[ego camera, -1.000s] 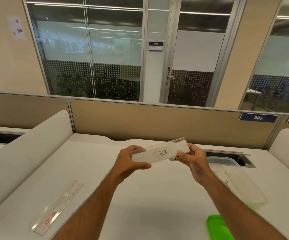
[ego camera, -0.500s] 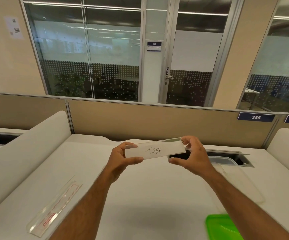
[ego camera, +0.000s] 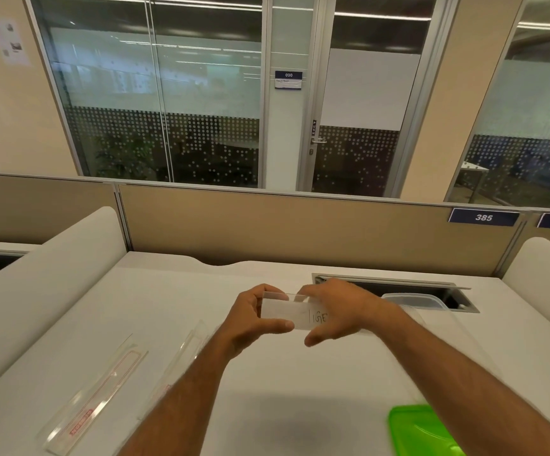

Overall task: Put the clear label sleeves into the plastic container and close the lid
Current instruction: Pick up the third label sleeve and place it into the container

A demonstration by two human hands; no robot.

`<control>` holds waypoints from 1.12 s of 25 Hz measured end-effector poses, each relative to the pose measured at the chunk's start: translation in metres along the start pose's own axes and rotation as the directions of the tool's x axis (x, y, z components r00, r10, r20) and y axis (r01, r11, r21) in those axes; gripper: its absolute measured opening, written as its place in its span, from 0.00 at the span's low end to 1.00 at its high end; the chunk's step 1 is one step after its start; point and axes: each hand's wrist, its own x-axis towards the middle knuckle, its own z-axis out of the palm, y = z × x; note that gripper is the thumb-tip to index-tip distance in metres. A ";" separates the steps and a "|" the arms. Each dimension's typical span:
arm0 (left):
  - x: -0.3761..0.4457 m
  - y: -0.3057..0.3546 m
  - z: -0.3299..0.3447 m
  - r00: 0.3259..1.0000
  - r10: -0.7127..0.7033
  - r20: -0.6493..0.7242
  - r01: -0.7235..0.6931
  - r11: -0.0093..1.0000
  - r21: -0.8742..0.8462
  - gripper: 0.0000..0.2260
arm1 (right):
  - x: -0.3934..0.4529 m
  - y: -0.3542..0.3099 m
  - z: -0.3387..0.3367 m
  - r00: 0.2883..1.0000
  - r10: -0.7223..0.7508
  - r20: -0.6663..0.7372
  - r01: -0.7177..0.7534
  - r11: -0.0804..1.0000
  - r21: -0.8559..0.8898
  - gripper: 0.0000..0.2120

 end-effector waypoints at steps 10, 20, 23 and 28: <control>0.025 -0.070 0.026 0.980 -0.105 -0.168 0.190 0.729 0.658 0.38 | -0.019 0.095 0.022 0.849 0.501 -0.170 -0.466 0.860 0.209 0.36; 0.015 -0.179 0.041 0.973 -0.178 -0.147 0.193 0.278 0.941 0.42 | -0.064 0.194 0.087 0.516 0.855 -0.049 -0.823 0.511 0.248 0.34; 0.009 -0.178 0.047 0.987 -0.090 -0.134 0.155 0.294 0.943 0.40 | -0.060 0.196 0.105 0.501 0.866 0.013 -0.848 0.487 0.210 0.33; 0.012 -0.180 0.044 0.985 -0.033 -0.166 0.169 0.261 0.950 0.41 | -0.048 0.192 0.124 0.493 0.866 0.079 -0.866 0.480 0.135 0.26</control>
